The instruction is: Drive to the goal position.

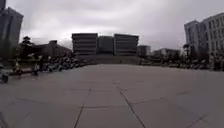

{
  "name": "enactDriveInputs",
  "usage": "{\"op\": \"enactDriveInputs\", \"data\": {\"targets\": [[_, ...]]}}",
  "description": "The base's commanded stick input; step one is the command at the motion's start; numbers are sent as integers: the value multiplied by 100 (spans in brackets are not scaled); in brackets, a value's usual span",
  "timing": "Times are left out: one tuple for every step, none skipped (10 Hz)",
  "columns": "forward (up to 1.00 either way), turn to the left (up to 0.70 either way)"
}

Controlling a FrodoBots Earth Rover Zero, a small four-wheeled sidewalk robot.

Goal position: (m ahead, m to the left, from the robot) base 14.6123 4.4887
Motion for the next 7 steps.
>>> {"op": "enactDriveInputs", "data": {"targets": [[70, 0], [70, 0], [70, 0], [70, 0], [70, 0], [70, 0], [70, 0]]}}
